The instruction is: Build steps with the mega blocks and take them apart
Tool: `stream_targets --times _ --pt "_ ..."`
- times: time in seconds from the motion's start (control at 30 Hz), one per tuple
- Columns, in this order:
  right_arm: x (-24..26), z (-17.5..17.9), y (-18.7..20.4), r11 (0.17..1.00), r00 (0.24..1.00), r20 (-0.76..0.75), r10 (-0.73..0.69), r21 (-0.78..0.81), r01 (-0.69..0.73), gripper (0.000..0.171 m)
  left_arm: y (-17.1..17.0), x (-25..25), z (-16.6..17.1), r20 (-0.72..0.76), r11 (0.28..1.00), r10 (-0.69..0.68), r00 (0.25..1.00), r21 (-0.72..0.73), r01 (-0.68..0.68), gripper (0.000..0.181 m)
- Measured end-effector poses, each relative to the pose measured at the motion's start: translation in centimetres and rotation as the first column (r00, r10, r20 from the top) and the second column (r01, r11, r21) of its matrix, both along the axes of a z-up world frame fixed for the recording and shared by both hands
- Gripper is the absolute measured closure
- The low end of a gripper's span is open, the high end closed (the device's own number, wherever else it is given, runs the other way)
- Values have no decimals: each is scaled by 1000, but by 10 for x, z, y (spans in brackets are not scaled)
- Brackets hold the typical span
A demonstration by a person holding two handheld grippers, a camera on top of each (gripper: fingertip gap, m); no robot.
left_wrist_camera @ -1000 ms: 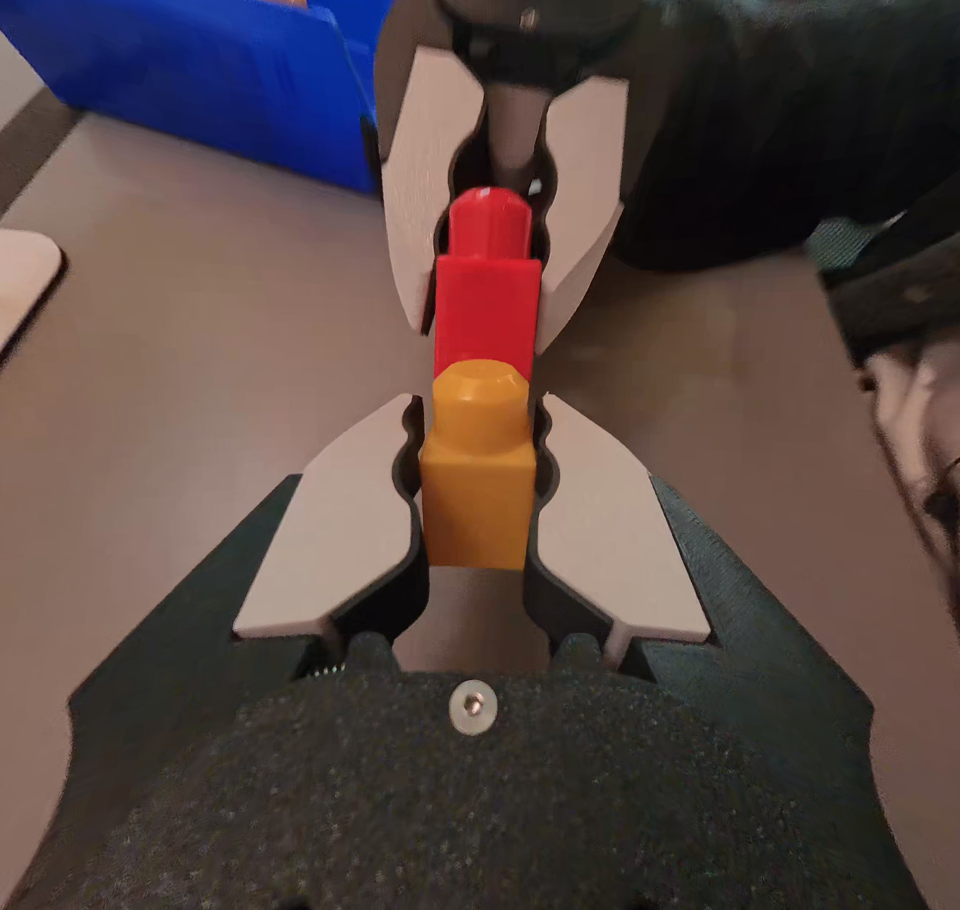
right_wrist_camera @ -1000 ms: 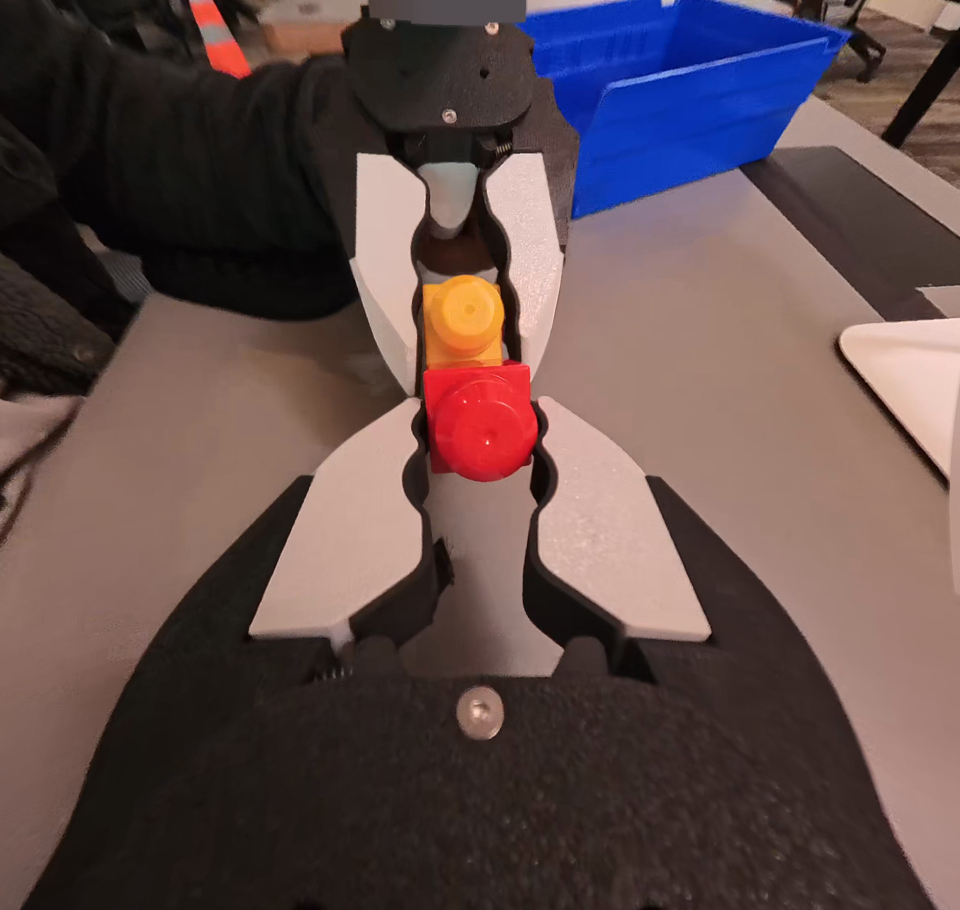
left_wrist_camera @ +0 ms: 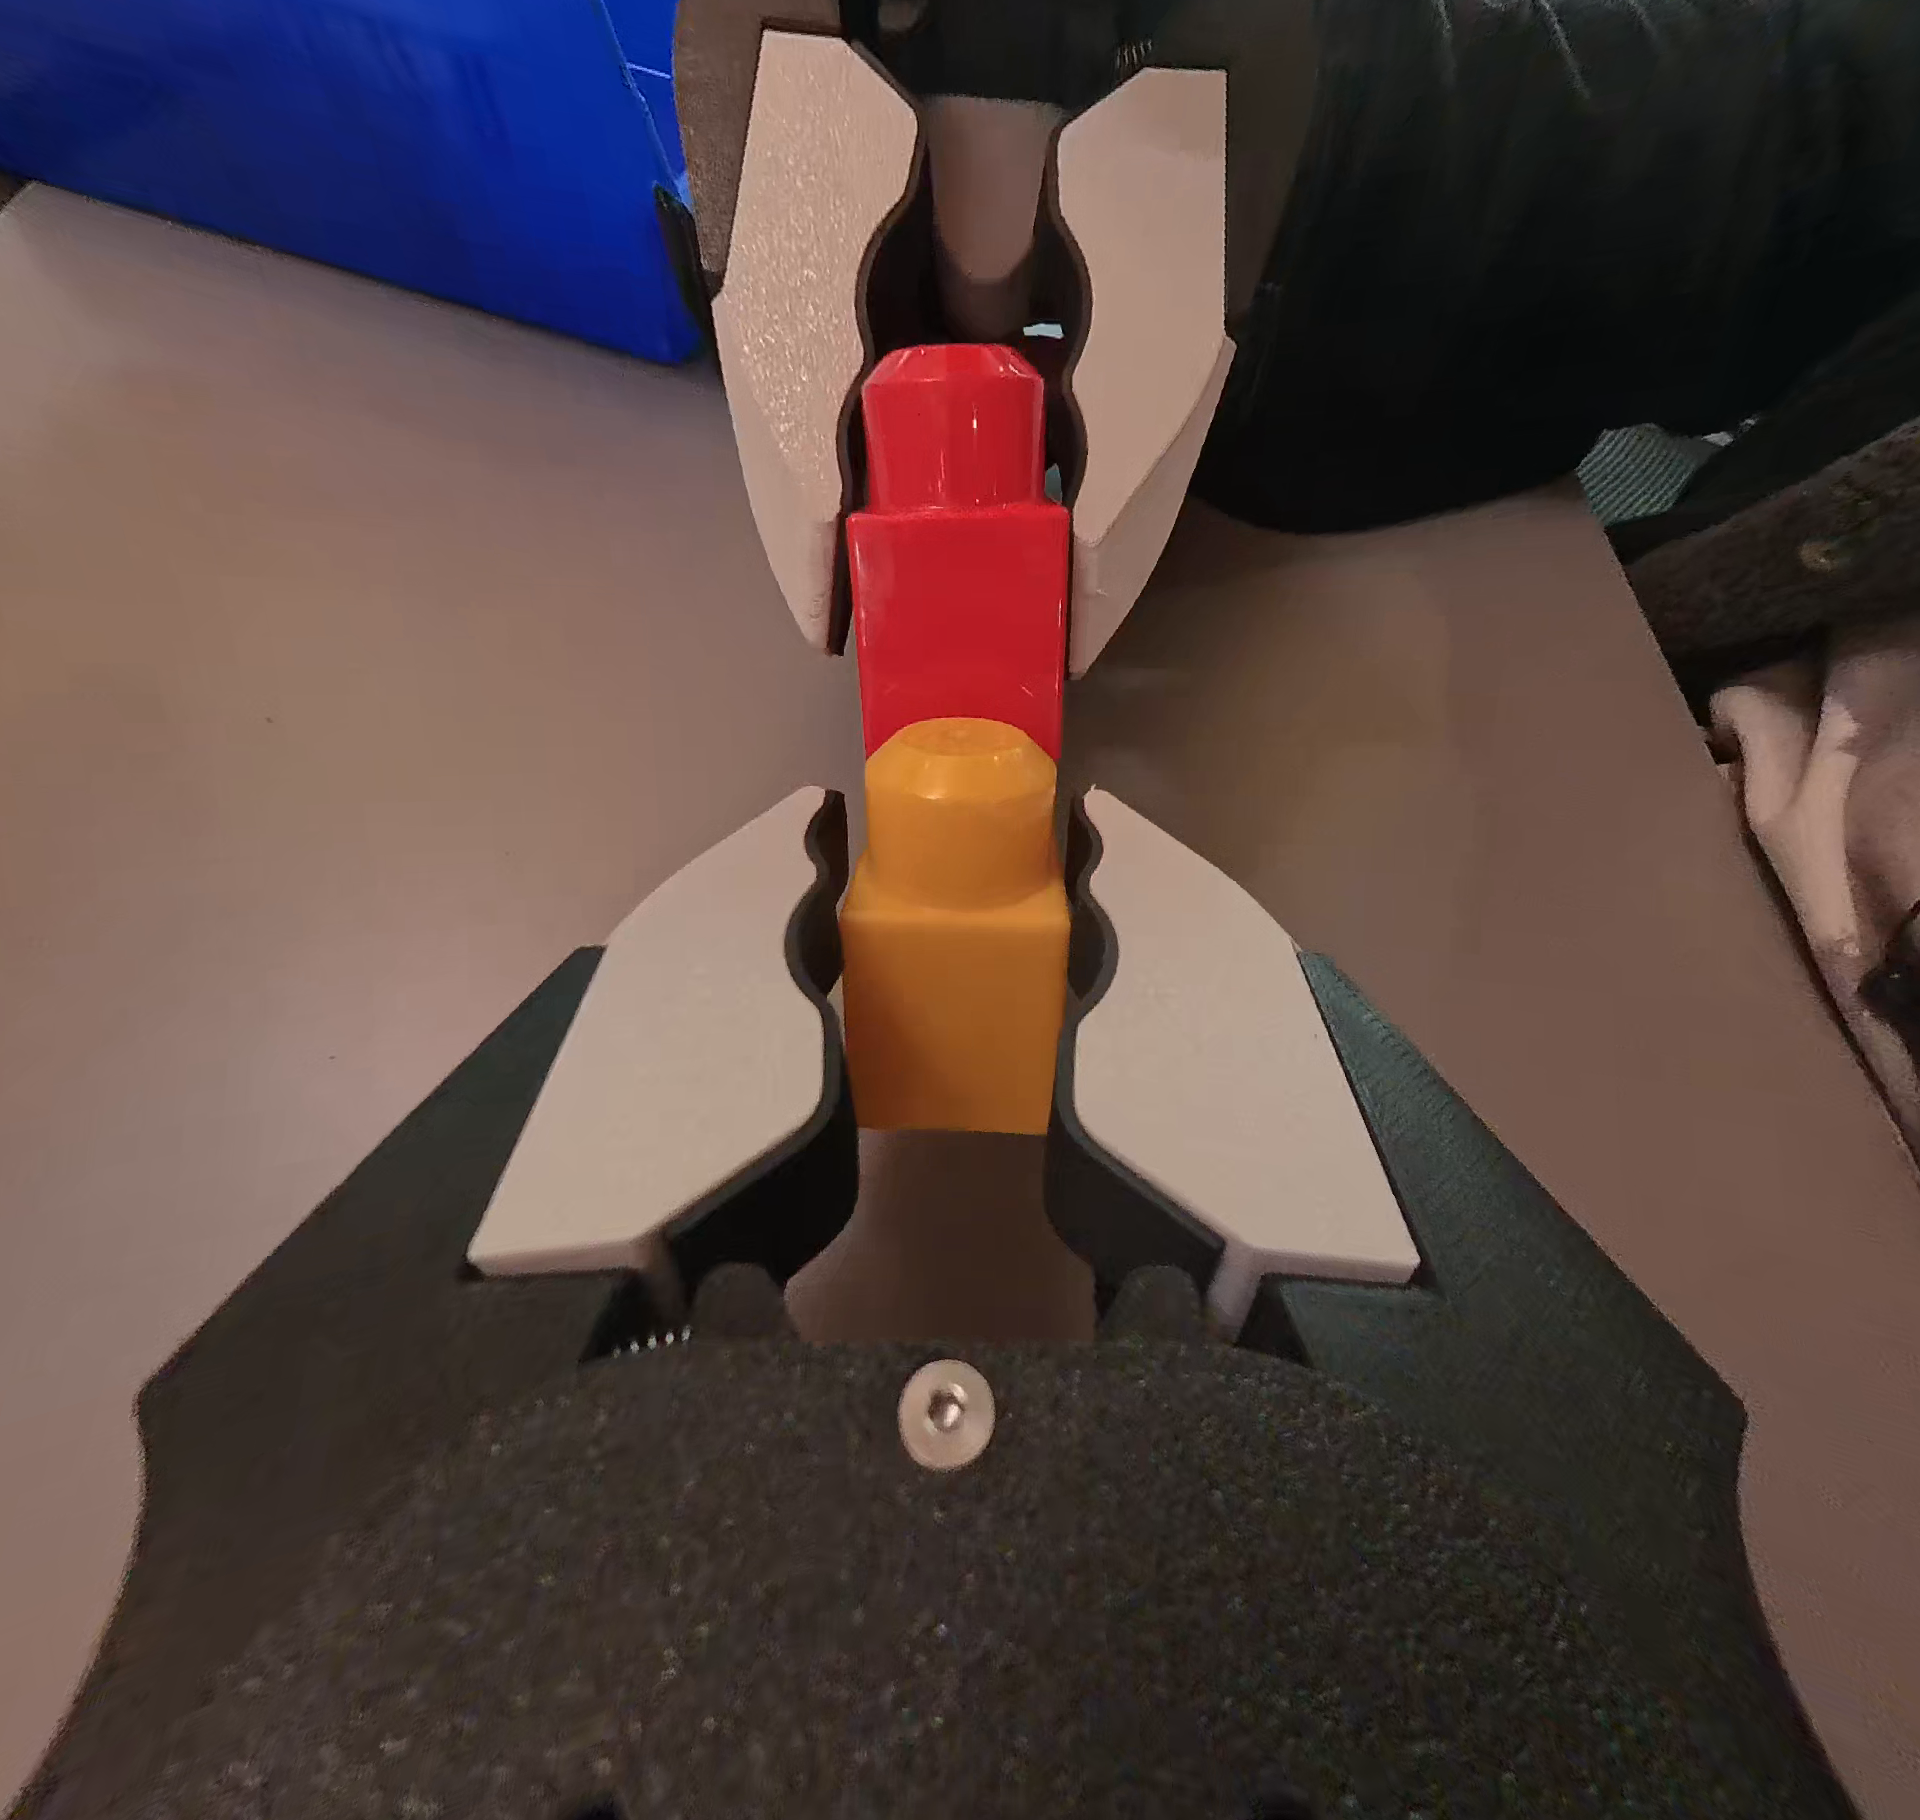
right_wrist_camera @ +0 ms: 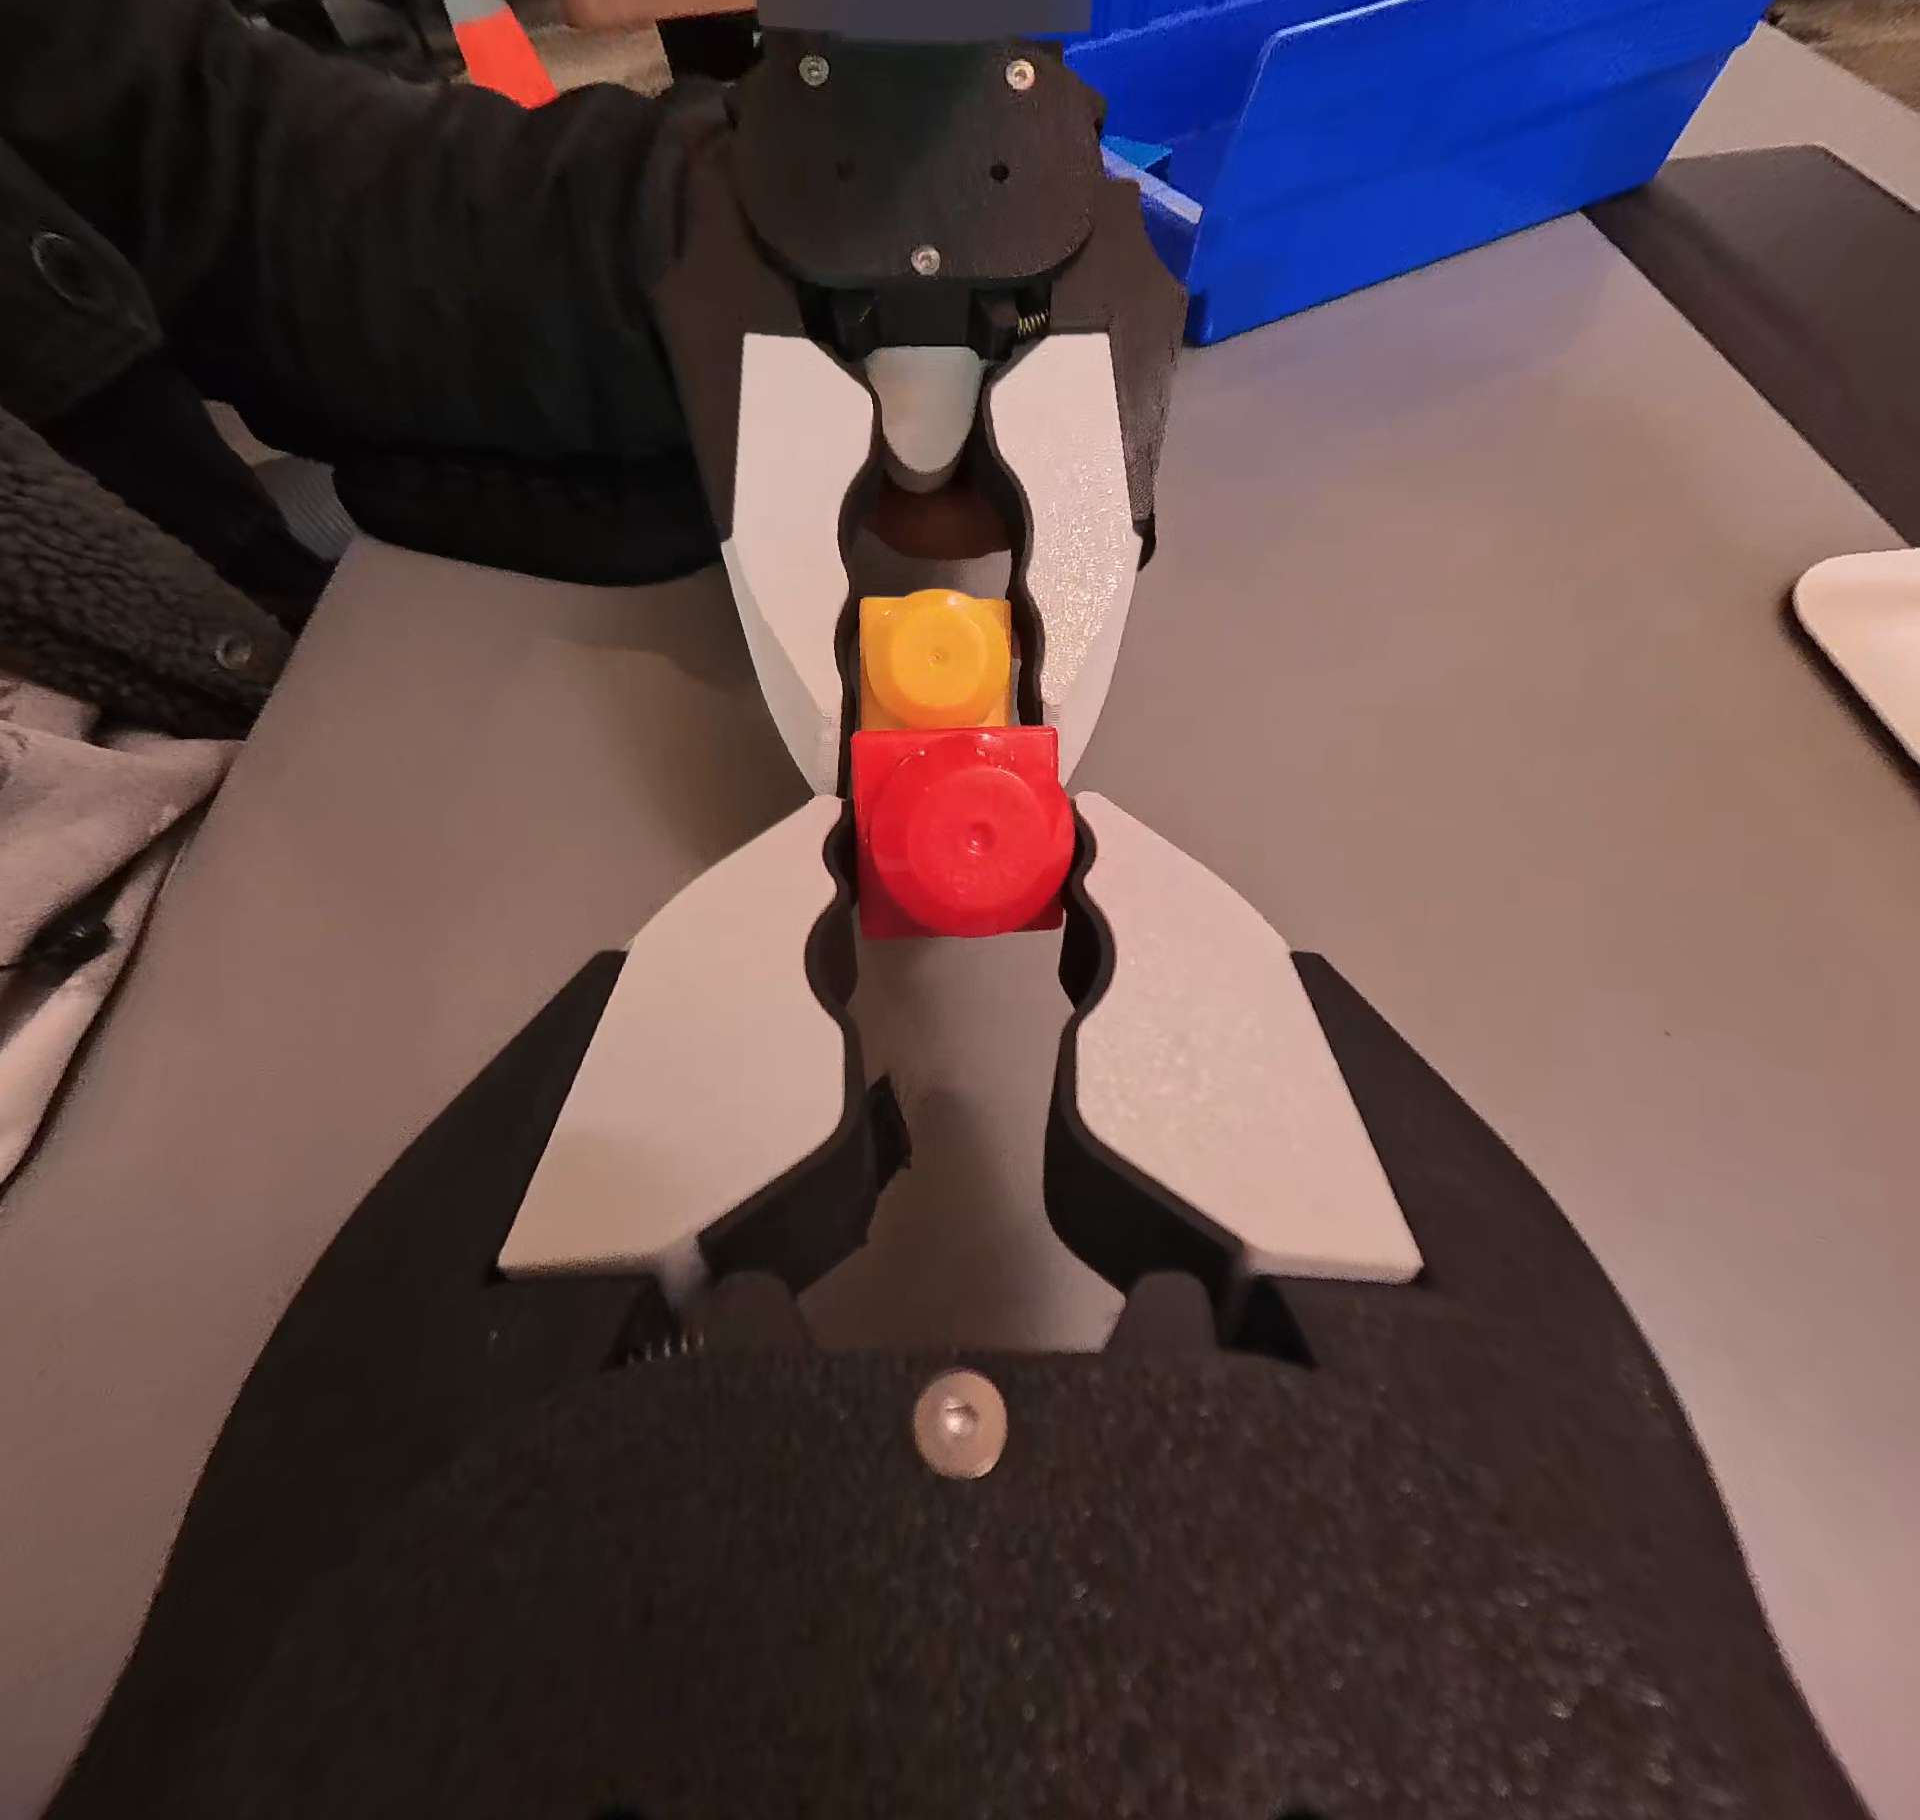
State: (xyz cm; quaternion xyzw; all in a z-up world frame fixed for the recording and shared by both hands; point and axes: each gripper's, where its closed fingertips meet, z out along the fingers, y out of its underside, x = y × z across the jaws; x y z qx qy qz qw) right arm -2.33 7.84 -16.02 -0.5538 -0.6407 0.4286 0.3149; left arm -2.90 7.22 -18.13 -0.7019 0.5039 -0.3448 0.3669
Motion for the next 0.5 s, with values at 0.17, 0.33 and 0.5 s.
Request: stream_targets --times 0.17,0.33,0.5 --pt "1 -3 1 1000 1000 20 0 12 0 135 0 0 -2 -6 1000 1 1000 0 -1 141" --pt "3 -2 3 1000 1000 14 -8 19 7 135 -1 1 -4 -16 1000 -7 1000 3 7 141" --pt "12 -11 16 995 994 88 -58 82 51 135 2 -5 -2 -20 1000 7 1000 18 -7 141"
